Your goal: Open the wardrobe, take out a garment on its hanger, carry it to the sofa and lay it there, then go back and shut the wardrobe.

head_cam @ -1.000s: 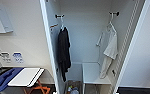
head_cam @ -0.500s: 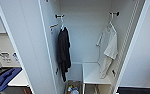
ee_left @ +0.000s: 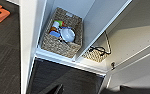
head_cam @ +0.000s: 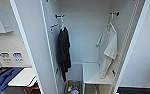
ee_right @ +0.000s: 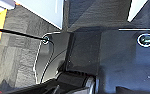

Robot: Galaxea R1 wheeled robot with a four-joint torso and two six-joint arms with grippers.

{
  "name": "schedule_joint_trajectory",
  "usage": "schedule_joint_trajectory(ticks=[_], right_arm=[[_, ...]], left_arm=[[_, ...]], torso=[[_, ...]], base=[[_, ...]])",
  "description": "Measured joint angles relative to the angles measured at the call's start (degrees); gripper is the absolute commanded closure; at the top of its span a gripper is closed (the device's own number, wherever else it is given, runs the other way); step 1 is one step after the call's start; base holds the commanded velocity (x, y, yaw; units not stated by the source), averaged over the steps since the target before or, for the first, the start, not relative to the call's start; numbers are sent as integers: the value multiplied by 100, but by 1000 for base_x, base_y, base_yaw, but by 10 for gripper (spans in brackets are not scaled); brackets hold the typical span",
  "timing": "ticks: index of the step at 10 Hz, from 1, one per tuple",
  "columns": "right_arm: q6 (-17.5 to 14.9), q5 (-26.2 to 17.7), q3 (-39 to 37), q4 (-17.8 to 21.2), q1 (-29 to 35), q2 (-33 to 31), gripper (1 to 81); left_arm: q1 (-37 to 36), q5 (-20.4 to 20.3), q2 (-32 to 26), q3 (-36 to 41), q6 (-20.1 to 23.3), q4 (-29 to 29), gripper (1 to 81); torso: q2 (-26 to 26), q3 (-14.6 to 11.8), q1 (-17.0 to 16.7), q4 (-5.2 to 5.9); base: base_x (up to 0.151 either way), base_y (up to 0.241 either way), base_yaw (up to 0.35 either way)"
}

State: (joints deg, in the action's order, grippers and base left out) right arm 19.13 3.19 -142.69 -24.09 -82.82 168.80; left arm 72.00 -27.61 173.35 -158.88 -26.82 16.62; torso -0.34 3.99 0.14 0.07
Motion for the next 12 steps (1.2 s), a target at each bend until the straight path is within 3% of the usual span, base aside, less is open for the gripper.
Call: schedule_joint_trajectory(ticks=[2,6,8,12], right_arm=[[-260,-310,-108,-499,177,82,10],[-568,-1303,-243,-2721,344,374,10],[-625,-1512,-378,-3628,625,581,10],[-697,-2064,-577,-5063,1163,705,10]], left_arm=[[284,441,-386,424,-2,686,10],[873,777,-686,858,-2,2172,10],[929,905,-535,797,11,2288,10],[931,1158,-177,452,61,2306,10]], torso=[[0,0,0,0],[0,0,0,0],[0,0,-2,0],[0,0,-2,0]], base=[[0,0,0],[0,0,0],[0,0,0],[0,0,0]])
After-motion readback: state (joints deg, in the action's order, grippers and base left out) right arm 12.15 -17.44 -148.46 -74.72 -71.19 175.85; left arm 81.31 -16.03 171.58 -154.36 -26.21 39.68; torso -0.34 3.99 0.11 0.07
